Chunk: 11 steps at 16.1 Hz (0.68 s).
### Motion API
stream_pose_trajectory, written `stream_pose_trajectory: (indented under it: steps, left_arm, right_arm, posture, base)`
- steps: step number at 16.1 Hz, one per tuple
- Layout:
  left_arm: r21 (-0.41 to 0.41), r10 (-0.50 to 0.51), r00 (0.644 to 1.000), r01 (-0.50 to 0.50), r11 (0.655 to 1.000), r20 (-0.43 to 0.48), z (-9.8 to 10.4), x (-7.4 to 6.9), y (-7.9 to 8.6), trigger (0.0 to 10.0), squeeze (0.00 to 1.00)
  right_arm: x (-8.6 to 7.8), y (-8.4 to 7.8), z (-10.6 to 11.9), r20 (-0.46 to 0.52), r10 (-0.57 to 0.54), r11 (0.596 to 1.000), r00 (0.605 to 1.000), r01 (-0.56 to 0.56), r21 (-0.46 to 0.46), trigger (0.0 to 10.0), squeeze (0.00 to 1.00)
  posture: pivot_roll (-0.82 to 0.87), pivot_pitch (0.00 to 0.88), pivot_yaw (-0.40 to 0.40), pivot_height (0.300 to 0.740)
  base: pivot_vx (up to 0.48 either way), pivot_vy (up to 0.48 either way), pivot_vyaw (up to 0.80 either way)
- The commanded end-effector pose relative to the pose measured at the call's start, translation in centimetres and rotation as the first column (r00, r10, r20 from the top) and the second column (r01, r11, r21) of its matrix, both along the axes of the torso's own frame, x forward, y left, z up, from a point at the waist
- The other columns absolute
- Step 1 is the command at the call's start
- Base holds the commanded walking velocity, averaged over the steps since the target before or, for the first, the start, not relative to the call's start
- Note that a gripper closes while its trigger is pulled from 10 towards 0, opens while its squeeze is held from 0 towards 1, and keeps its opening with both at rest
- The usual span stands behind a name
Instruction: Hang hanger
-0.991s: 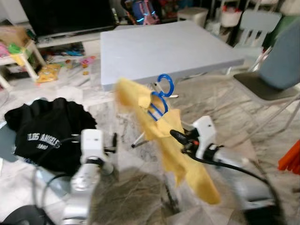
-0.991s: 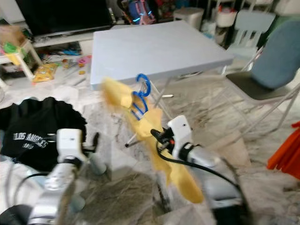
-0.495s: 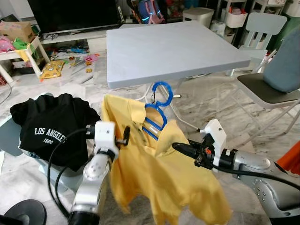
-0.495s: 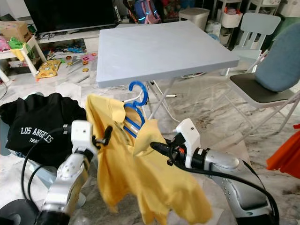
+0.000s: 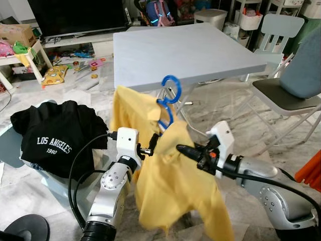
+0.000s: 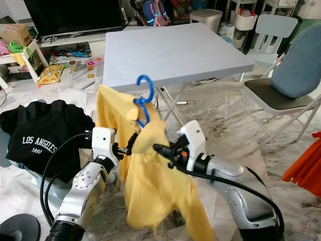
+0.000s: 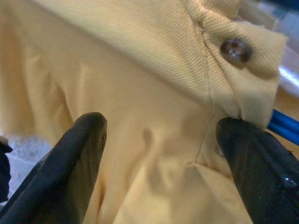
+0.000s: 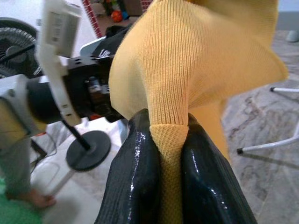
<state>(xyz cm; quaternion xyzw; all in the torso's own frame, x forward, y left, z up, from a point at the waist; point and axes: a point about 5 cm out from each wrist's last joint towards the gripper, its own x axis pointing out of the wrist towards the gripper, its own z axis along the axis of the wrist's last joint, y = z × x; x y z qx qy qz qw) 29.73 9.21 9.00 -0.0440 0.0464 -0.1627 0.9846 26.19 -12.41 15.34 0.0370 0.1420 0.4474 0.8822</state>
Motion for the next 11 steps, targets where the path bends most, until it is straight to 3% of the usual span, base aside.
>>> stream_pose_trajectory:
  steps: [1,5,6,8,9,11]
  left_arm:
    - [0.022,-0.014,1.000,0.013,1.000,0.020,0.3,0.4,-0.2,10.0,0.00]
    - [0.024,0.013,0.999,-0.014,1.000,0.043,0.8,1.3,0.6,10.0,0.00]
    - [0.030,0.001,0.999,-0.002,1.000,0.041,0.9,1.3,0.3,10.0,0.00]
    - [0.044,-0.002,0.999,0.000,0.999,0.038,0.7,1.0,0.3,10.0,0.00]
    - [0.061,0.040,0.999,-0.042,0.997,0.033,0.2,0.4,1.1,10.0,0.00]
    - [0.062,0.034,0.999,-0.035,0.997,0.021,-0.4,-0.5,1.5,10.0,0.00]
  right_arm:
    - [-0.9,1.3,2.0,0.064,0.128,0.990,0.990,-0.131,0.047,10.0,0.00]
    - [-2.0,0.2,2.8,0.041,0.203,0.978,0.978,-0.205,0.046,10.0,0.00]
    - [-0.7,-0.5,2.5,0.062,0.089,0.996,0.994,-0.090,0.010,10.0,0.00]
    - [0.4,-0.8,2.5,0.091,0.004,1.000,0.996,-0.003,-0.006,10.0,0.00]
    - [1.8,-1.3,2.3,0.112,-0.136,0.990,0.984,0.139,-0.016,10.0,0.00]
    - [3.0,-1.3,2.4,0.136,-0.235,0.971,0.962,0.238,-0.002,10.0,0.00]
  posture:
    - [-0.09,0.000,0.039,0.740]
    - [-0.11,0.000,0.044,0.740]
    - [-0.12,0.000,0.050,0.740]
    - [-0.12,0.000,0.054,0.740]
    - [-0.11,0.000,0.052,0.740]
    - [-0.10,0.000,0.045,0.740]
  base:
    - [0.000,0.000,0.00]
    - [0.000,0.000,0.00]
    - [0.000,0.000,0.00]
    - [0.000,0.000,0.00]
    - [0.000,0.000,0.00]
    - [0.000,0.000,0.00]
